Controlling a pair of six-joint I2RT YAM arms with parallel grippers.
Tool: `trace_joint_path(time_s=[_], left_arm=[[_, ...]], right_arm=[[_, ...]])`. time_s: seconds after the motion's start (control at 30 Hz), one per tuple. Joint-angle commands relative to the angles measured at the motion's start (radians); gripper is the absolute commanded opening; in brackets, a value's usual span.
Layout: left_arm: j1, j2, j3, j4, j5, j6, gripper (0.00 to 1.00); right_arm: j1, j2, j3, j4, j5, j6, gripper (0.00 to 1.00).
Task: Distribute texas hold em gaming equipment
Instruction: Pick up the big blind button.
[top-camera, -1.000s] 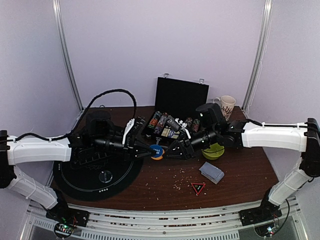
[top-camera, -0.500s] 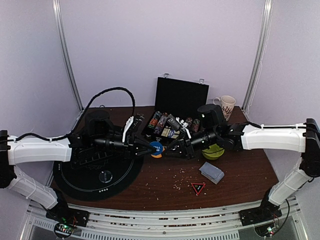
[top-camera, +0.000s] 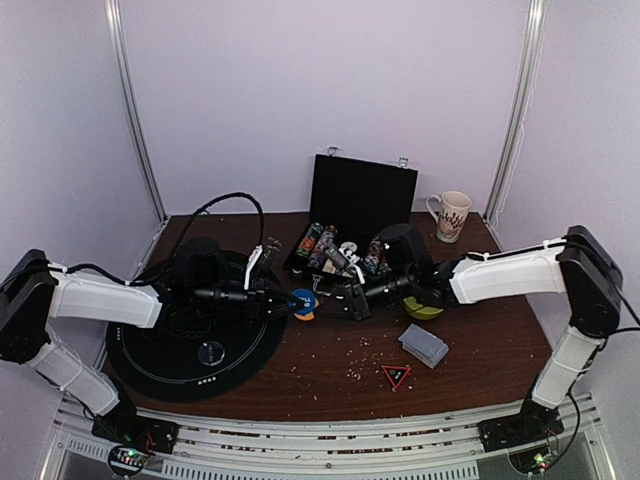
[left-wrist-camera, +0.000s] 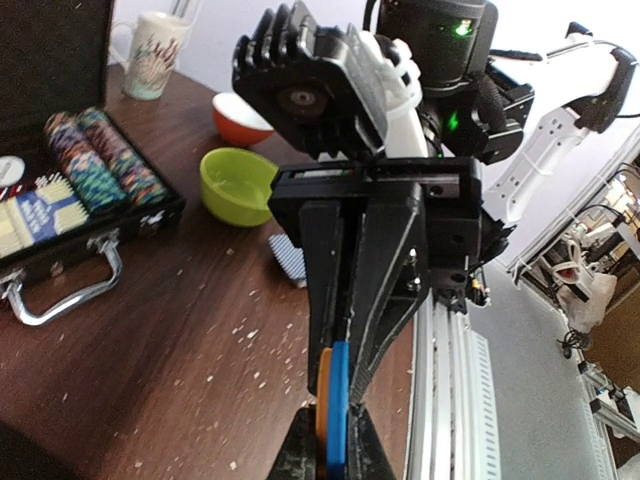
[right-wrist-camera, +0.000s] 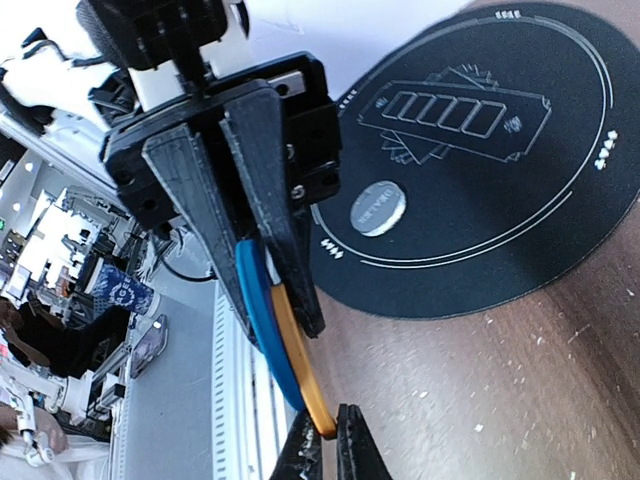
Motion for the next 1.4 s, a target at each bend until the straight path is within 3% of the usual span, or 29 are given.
trace_joint_path(time_s=[0.0,0.3,0.5,0.63,0.77,1.03,1.23,1.37], left_arm=[[0.094,0.063,-0.069,0.082,-0.013,-0.011,0.0],[0.253,0.336,-0.135,0.325,0.035,-0.111,0.05],[0.266,0.498,-0.133,0.539,0.081,-0.234,0.13],[0.27,0.529,-0.125,0.516,0.058,-0.237,0.17],[0.274,0.506,-0.116,0.389,-0.011,-0.181,0.21],[0.306,0.522,-0.111,0.356,-0.028,-0.172,0.25],[0.306,0.515,-0.102,0.335,-0.032,-0.162,0.19],[0.307,0.496,-0.109,0.32,-0.035,-0.152,0.02]], right_arm=[[-0.007,0.181,0.109,0.11,0.011,0.113,0.0],[-0.008,0.464,0.316,0.09,-0.003,0.145,0.0],[-0.007,0.539,0.363,0.095,-0.014,0.168,0.0],[-0.007,0.576,0.392,0.073,-0.025,0.173,0.0],[-0.007,0.581,0.393,0.045,-0.024,0.161,0.0],[-0.008,0.585,0.383,0.029,-0.024,0.161,0.0],[-0.012,0.575,0.379,0.007,-0.024,0.149,0.0],[-0.018,0.561,0.374,-0.009,-0.02,0.139,0.0]])
